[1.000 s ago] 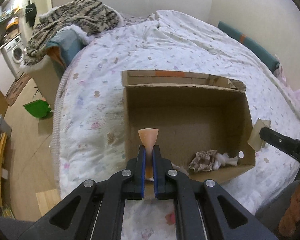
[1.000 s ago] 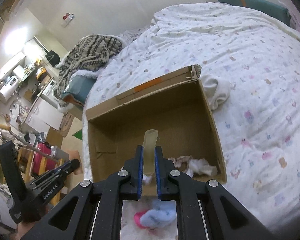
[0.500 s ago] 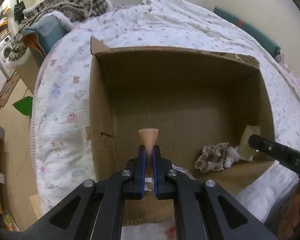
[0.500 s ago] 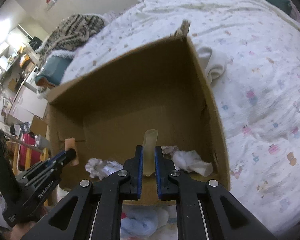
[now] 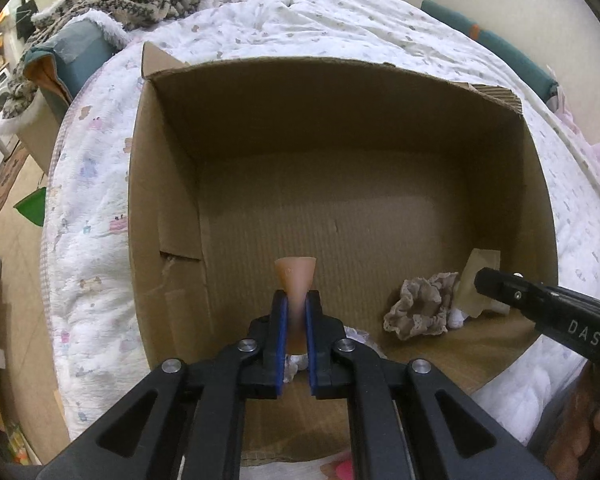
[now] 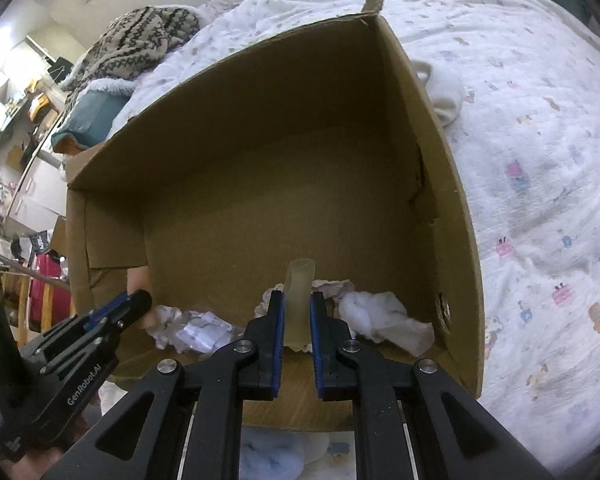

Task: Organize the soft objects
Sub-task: 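Carry the tan tube over the box and open the left tool to drop it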

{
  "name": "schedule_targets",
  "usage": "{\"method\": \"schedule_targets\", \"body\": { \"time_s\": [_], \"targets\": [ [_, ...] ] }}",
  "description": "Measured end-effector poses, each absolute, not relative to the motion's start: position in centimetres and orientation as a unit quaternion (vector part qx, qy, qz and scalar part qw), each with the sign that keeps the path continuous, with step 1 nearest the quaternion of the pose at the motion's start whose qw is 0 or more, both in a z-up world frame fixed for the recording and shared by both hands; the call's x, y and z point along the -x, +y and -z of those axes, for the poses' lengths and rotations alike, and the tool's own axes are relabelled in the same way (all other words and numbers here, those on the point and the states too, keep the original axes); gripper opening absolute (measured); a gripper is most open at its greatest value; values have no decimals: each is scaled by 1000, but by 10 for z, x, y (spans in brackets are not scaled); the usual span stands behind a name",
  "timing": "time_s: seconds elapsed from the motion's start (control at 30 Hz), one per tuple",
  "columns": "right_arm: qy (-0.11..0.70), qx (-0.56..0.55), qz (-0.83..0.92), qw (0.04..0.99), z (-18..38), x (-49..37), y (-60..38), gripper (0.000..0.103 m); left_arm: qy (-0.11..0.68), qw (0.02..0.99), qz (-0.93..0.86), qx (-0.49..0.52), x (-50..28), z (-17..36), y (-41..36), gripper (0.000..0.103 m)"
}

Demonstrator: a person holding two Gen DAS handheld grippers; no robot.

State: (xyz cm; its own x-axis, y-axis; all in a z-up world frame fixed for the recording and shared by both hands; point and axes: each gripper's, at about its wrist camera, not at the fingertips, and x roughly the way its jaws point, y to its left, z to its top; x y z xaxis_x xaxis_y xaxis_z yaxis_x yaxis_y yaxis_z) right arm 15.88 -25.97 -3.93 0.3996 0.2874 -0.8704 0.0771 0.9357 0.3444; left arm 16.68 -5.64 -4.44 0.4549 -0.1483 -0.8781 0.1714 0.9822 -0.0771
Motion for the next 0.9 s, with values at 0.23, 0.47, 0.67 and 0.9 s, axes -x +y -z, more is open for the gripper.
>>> {"method": "schedule_targets", "body": {
  "time_s": [0.23, 0.47, 0.67, 0.9],
  "targets": [
    [548, -174, -65, 816, 42, -161, -261, 13, 516, 852, 87, -6, -169, 48, -56, 11],
    [550, -173, -70, 814, 43, -161, -261, 14, 513, 854, 90, -14, -165, 44, -61, 17],
    [547, -175, -72, 815, 41, -161, -261, 15, 510, 856, 90, -15, -163, 41, -63, 22],
    [542, -186, -77, 816, 39, -160, -263, 18, 495, 864, 88, -19, -158, 34, -65, 54]
  ]
}}
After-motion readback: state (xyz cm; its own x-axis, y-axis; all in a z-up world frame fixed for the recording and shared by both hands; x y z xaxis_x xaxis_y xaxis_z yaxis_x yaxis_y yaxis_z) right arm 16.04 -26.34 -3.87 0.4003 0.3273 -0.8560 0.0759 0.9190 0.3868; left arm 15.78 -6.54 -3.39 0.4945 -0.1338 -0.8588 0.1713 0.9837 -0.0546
